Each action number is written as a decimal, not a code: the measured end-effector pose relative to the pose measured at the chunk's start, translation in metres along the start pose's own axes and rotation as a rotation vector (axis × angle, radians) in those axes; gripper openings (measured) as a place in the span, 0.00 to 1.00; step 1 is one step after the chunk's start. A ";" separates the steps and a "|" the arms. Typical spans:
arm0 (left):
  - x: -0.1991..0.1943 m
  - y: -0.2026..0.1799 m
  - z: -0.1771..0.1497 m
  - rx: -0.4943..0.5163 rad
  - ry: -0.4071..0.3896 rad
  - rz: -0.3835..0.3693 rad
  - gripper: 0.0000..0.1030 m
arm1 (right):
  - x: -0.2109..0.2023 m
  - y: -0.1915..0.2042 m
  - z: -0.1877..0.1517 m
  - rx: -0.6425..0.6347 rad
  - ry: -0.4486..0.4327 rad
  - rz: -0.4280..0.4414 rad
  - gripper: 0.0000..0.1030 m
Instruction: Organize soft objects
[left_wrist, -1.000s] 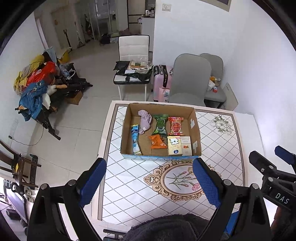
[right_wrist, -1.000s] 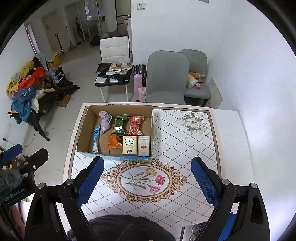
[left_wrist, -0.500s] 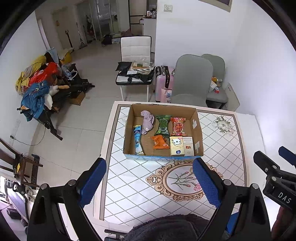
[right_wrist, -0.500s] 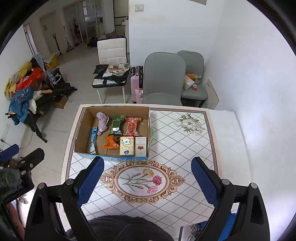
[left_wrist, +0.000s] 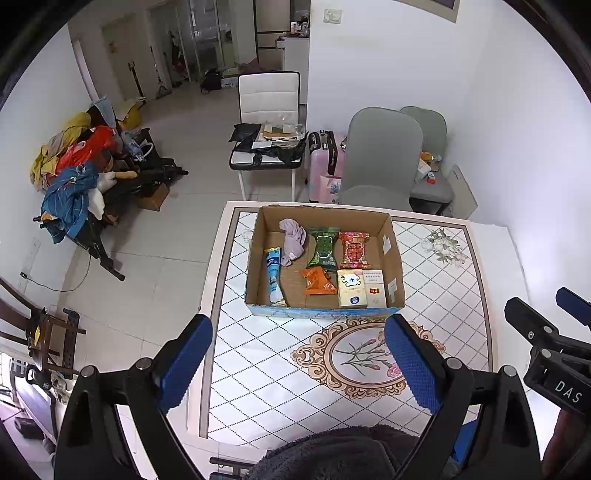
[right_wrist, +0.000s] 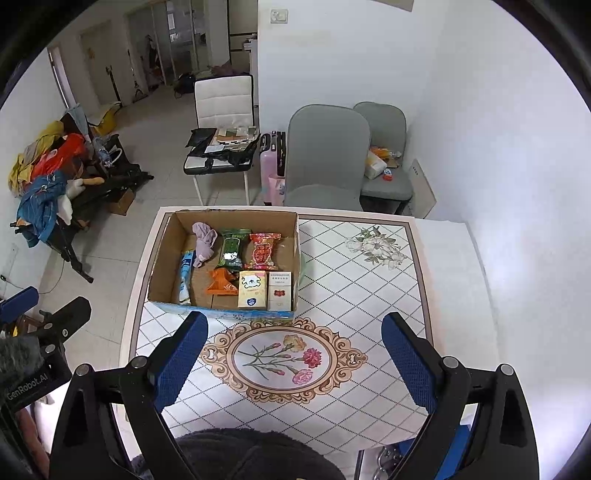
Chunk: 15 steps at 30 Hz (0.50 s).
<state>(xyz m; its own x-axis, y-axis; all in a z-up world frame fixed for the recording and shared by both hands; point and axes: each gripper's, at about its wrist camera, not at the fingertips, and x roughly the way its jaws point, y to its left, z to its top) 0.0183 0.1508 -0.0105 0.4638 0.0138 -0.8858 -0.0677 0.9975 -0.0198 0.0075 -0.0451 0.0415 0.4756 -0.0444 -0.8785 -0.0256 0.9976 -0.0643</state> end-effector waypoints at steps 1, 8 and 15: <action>0.000 0.000 0.000 -0.001 0.001 0.001 0.93 | -0.001 0.000 0.000 0.001 -0.001 -0.001 0.94; -0.001 0.000 -0.001 -0.002 0.004 -0.004 0.93 | -0.002 -0.001 -0.002 0.002 0.001 0.000 0.94; 0.000 -0.001 -0.002 -0.002 0.002 -0.006 0.93 | -0.002 -0.002 -0.004 0.004 0.001 0.001 0.94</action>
<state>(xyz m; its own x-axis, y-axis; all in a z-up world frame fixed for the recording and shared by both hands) 0.0162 0.1500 -0.0113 0.4624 0.0080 -0.8866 -0.0667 0.9974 -0.0258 0.0032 -0.0467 0.0415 0.4750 -0.0431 -0.8789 -0.0230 0.9979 -0.0614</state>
